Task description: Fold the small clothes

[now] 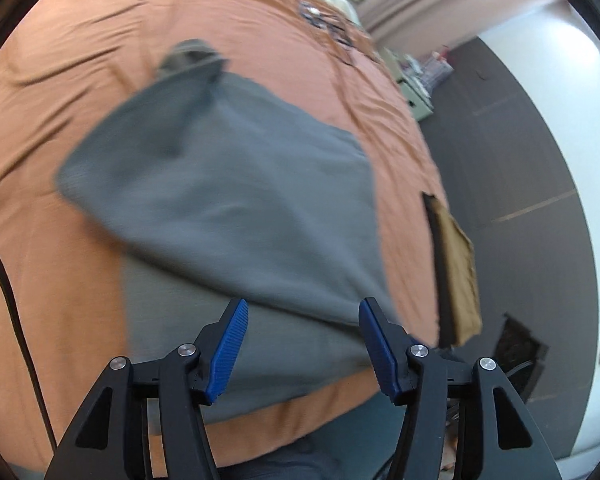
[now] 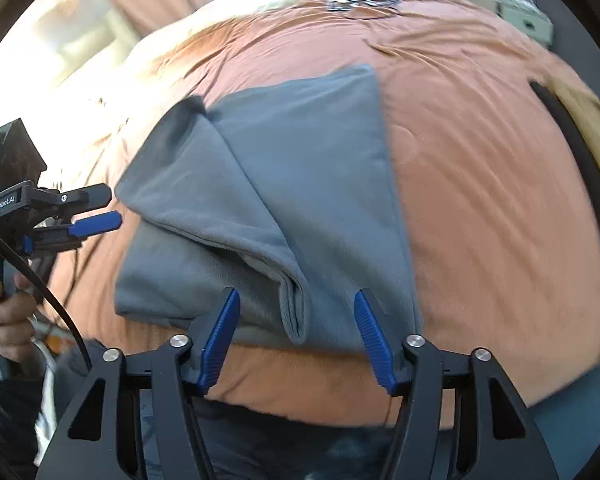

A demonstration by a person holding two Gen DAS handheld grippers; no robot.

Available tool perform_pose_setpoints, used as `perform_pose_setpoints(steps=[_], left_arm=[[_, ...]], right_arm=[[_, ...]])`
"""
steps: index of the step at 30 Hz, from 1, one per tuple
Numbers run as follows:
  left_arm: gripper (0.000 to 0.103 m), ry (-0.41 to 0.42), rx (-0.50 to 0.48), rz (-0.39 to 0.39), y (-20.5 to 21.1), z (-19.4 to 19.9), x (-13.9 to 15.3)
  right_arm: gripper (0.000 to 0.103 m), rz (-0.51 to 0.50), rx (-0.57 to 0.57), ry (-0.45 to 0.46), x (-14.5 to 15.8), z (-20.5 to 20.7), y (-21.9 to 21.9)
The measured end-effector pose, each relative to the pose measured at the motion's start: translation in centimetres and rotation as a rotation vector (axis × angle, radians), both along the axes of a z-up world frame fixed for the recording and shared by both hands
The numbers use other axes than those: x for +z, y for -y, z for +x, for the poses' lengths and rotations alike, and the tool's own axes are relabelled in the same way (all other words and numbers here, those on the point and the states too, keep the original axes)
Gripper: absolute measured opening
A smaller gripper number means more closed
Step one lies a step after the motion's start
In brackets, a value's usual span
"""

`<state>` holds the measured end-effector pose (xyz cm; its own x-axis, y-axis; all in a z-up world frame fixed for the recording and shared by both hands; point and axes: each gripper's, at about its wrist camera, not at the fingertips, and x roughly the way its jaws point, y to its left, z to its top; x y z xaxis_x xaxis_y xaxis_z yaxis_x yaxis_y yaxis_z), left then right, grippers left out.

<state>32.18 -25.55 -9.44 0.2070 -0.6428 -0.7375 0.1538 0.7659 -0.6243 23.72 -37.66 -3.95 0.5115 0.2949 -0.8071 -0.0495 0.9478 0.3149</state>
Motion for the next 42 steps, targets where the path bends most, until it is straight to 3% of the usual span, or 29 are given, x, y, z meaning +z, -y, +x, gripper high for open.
perform_pose_setpoints(steps=[5,11,16,18,28,36,40,42], left_arm=[[0.059,-0.010,0.029,0.051,-2.2,-0.7,-1.6],[0.059,-0.021,0.041,0.126,-3.2,-1.3,-3.0],[0.059,-0.029,0.021,0.195,-3.2,-1.4,-3.7],[0.059,-0.039,0.020,0.210,-3.4,-1.3,-4.1],[0.059,-0.041,0.010,0.237,-3.5,-1.4,-4.7],[0.055,-0.042,-0.007,0.259,-2.8,-1.1,-5.0],[0.054,-0.035,-0.025,0.277,-2.0,-1.0,-5.1],[0.048,-0.043,-0.036,0.286,-1.8,-0.9,-5.5]], right_arm=[[0.035,-0.058,0.088,-0.022,-0.9,1.9,-1.3],[0.031,-0.181,0.191,-0.037,-1.3,4.3,-3.9],[0.012,-0.247,0.264,-0.013,-0.9,6.2,-5.8],[0.008,-0.191,0.257,-0.007,-0.5,6.6,-5.0],[0.006,0.239,0.149,-0.013,0.5,5.9,2.2],[0.006,0.411,0.066,-0.027,-1.3,4.1,6.9],[0.006,0.445,0.026,-0.044,-3.2,3.4,8.4],[0.006,0.440,0.007,-0.052,-4.2,3.3,8.8]])
